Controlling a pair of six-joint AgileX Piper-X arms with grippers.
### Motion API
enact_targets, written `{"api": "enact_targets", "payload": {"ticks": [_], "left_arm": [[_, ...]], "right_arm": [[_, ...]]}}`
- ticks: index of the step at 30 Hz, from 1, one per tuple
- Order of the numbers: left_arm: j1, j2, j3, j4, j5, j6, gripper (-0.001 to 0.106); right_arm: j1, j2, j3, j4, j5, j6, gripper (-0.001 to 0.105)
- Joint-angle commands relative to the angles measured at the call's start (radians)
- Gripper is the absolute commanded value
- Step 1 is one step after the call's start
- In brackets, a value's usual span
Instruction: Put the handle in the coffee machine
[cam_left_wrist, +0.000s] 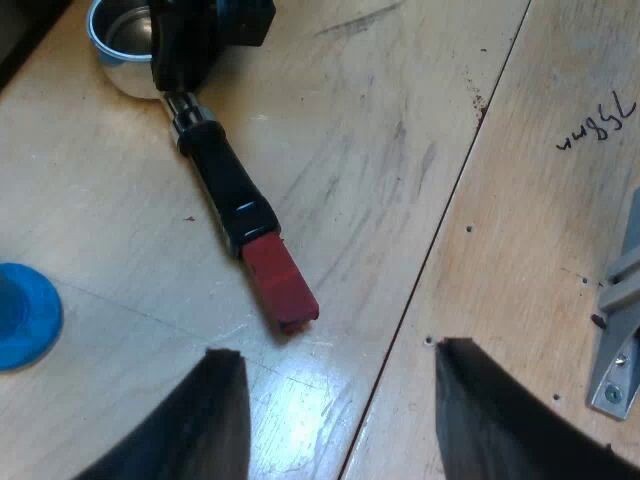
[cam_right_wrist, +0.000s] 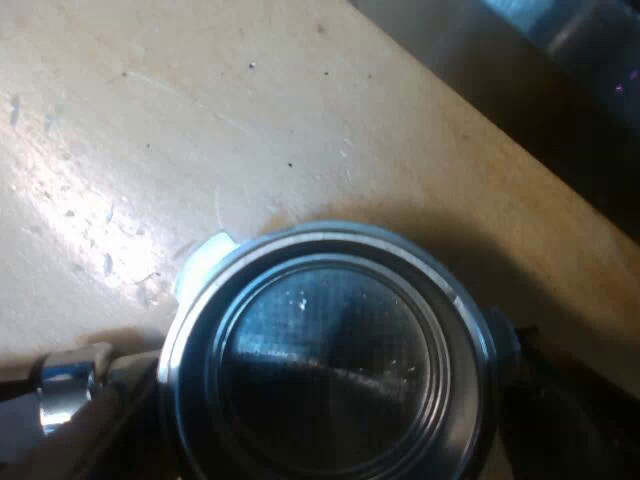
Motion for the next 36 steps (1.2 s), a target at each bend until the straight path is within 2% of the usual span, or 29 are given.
{"api": "enact_targets", "payload": {"ticks": [1,4,6,7,9,15,25,27,31,36], "left_arm": [[-0.005,0.003,-0.005,0.000,-0.002,-0.001,0.045],[-0.005,0.003,-0.005,0.000,-0.002,-0.001,0.045],[-0.005,0.003,-0.005,0.000,-0.002,-0.001,0.045],[-0.005,0.003,-0.005,0.000,-0.002,-0.001,0.045],[-0.005,0.003,-0.005,-0.007,-0.002,0.028,0.045],[-0.005,0.003,-0.005,-0.037,-0.002,0.095,0.045],[-0.005,0.003,0.007,-0.124,-0.002,0.138,0.049],[-0.005,0.005,0.032,-0.164,-0.032,0.138,0.049],[-0.005,0.005,0.060,-0.213,-0.078,0.138,0.049],[-0.005,0.015,0.068,-0.263,-0.086,0.138,0.049]], "right_arm": [[-0.003,-0.018,-0.002,0.008,-0.013,0.020,0.000],[-0.003,-0.043,-0.002,0.008,-0.013,0.057,0.000],[-0.003,-0.074,-0.002,0.012,-0.013,0.140,0.000],[-0.003,-0.082,-0.002,0.013,-0.013,0.152,0.000],[-0.001,-0.109,-0.002,0.029,-0.013,0.214,0.000],[-0.001,-0.164,-0.002,0.124,-0.010,0.319,0.000],[0.000,-0.219,-0.013,0.172,-0.013,0.403,0.000],[0.000,-0.226,-0.067,0.209,-0.014,0.430,0.000],[0.000,-0.226,-0.115,0.235,-0.021,0.432,0.000],[0.015,-0.226,-0.150,0.241,-0.044,0.448,0.000]]}}
